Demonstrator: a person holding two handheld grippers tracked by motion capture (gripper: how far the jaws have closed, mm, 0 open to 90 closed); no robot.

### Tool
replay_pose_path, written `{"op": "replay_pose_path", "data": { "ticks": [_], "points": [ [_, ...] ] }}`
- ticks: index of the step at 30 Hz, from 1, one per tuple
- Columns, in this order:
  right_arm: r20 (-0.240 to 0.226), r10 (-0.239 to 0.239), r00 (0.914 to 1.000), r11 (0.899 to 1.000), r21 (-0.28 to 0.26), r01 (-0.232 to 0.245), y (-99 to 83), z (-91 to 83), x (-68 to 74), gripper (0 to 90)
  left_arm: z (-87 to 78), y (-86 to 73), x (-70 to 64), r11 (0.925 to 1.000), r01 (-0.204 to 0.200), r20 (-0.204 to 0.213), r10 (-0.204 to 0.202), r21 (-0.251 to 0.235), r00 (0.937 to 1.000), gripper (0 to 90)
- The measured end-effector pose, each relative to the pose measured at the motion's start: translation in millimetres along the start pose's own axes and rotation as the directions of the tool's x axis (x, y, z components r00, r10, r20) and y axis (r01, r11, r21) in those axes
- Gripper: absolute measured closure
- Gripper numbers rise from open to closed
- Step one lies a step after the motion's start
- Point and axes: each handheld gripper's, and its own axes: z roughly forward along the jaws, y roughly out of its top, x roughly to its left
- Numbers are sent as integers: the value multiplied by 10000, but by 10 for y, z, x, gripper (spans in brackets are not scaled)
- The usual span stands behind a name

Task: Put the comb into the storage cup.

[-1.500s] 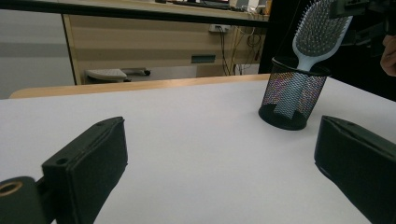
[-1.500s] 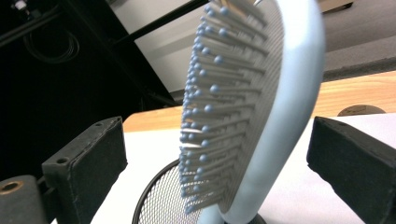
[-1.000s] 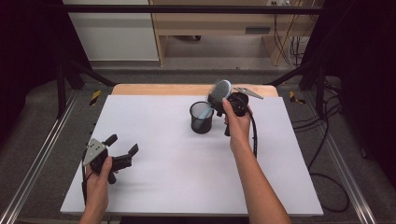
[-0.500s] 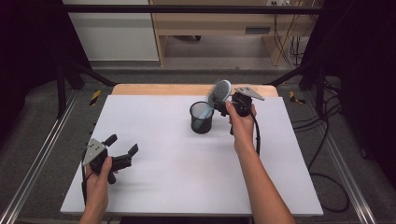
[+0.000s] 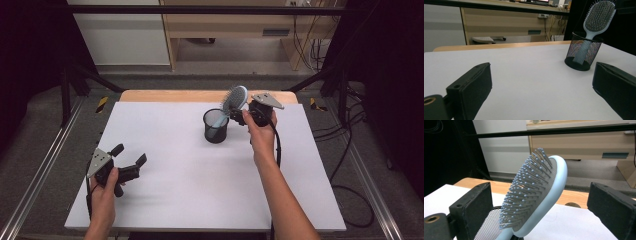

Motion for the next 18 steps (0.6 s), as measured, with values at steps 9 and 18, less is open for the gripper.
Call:
{"op": "replay_pose_path", "data": {
  "ticks": [9, 18],
  "points": [
    [-420, -327, 9986, 9991, -273, 316, 112, -177, -38, 50, -69, 26, 60, 9997, 161, -186, -165, -194, 9997, 25],
    [-818, -603, 9948, 9962, -679, 548, 147, -514, -186, 45, -200, 109, 126, 9977, 35, -342, -58, -684, 9994, 19]
  ]
}}
